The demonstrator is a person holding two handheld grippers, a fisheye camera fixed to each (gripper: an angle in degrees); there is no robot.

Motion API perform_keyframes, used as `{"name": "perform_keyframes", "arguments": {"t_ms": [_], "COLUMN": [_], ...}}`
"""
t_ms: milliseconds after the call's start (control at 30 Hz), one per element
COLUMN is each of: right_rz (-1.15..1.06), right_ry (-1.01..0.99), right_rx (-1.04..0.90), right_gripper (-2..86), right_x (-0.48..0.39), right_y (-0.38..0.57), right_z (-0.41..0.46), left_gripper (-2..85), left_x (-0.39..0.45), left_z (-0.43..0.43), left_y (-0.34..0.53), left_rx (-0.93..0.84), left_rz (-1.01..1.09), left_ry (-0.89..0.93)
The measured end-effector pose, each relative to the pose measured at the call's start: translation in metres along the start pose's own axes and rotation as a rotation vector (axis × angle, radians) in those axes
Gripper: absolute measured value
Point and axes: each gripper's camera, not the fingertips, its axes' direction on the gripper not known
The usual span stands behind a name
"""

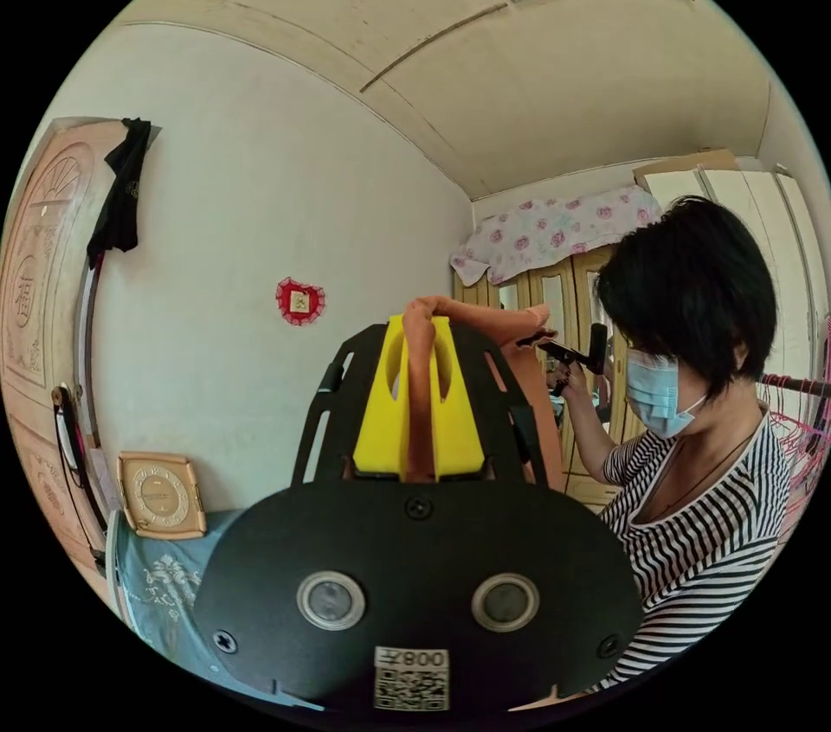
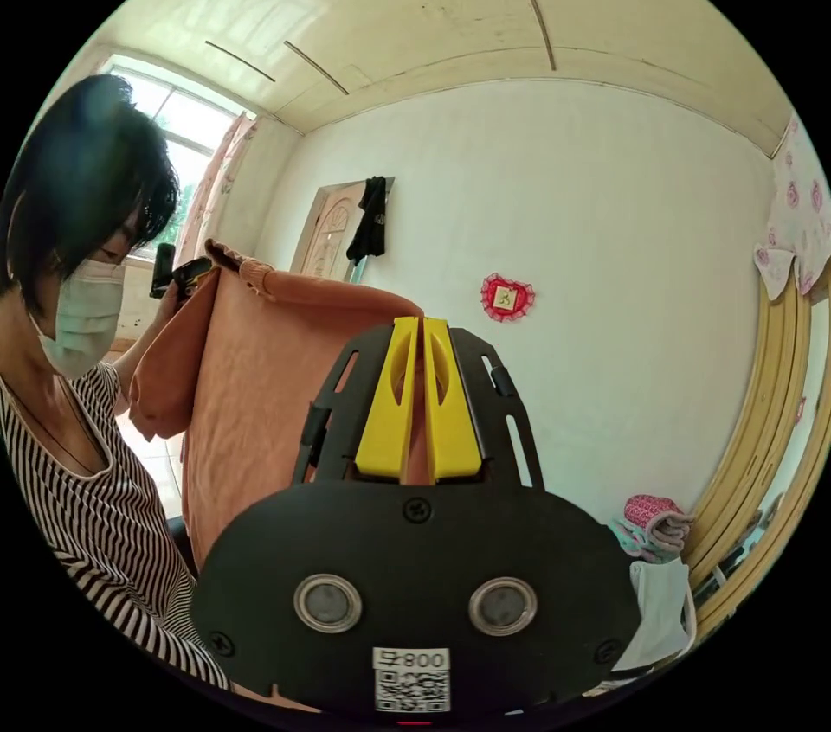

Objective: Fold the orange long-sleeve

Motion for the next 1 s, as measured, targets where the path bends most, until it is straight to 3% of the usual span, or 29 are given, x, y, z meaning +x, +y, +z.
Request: {"name": "perform_keyframes", "arguments": {"t_ms": [167,300,433,533,633,767,1000], "right_rz": [0.078,0.175,0.264,0.32,0.393,0.494,0.631], "right_ry": [-0.01,-0.05,-0.058,-0.007,-0.035,-0.088,-0.108], "right_rx": [-0.182,-0.437,-0.819,-1.056,-1.144,-1.208,-1.308], "right_gripper": [0.5,0.6,0.5,0.1,0.2,1.5,6.9], "right_x": [0.055,0.109,0.144,0.148,0.154,0.16,0.157], "right_y": [0.041,0.115,0.254,0.379,0.491,0.609,0.752], "right_z": [0.153,0.347,0.554,0.646,0.673,0.657,0.635], "left_gripper": [4.3,5.2,7.9,9.4,10.3,12.5,14.7], "left_x": [-0.119,-0.234,-0.38,-0.454,-0.477,-0.451,-0.423], "left_z": [0.083,0.157,0.237,0.251,0.231,0.224,0.25], "left_y": [0.034,0.089,0.208,0.326,0.434,0.544,0.609], "left_rx": [-0.131,-0.258,-0.491,-0.675,-0.651,-0.792,-0.793], "left_rz": [-0.148,-0.339,-0.587,-0.815,-1.011,-1.136,-1.173], "left_ry": [-0.084,-0.176,-0.276,-0.409,-0.308,-0.154,-0.072]}}
